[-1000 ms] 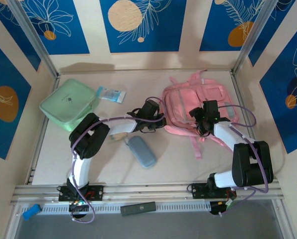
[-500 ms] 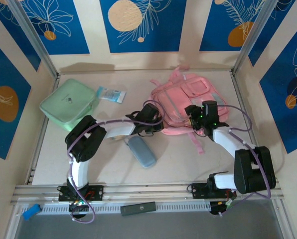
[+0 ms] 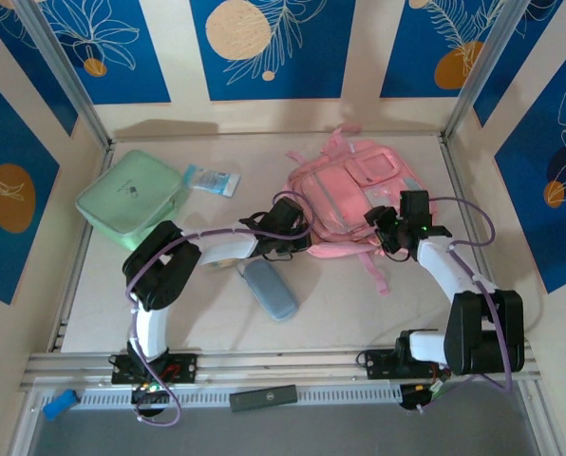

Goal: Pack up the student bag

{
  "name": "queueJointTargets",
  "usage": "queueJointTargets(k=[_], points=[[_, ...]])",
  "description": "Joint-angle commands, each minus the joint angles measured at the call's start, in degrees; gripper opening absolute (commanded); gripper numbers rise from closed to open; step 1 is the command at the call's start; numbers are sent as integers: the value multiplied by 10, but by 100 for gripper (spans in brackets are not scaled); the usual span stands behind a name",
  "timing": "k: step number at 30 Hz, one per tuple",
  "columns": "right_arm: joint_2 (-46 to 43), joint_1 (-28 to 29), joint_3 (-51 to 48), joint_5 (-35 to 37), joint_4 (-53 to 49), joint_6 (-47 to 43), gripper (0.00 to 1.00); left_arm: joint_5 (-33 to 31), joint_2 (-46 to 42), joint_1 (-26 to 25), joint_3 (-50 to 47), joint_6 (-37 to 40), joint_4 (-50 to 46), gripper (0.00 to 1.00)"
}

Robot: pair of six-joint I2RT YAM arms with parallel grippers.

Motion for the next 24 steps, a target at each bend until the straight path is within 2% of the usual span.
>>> queueJointTargets(k=[1,7,13,17,19,24], points=[[38,-10,22,-38,-67,-49,53,11,-14,-11,8,23,-44,0],[71,25,88,-15,-84,-69,46,8,-18,-11,2,24,-46,0],[76,87,158,106,-181,-89,51,9,-17,-11,2,25,-48,0],[133,73,194,110,-215,-100,50,8,-17,-11,4,27,-48,0],[156,66,205,90,-207,-105,50,7,-17,-11,4,28,-50,0],[210,68,249,100,-207,-127,47,3,-19,-11,3,30,-52,0]])
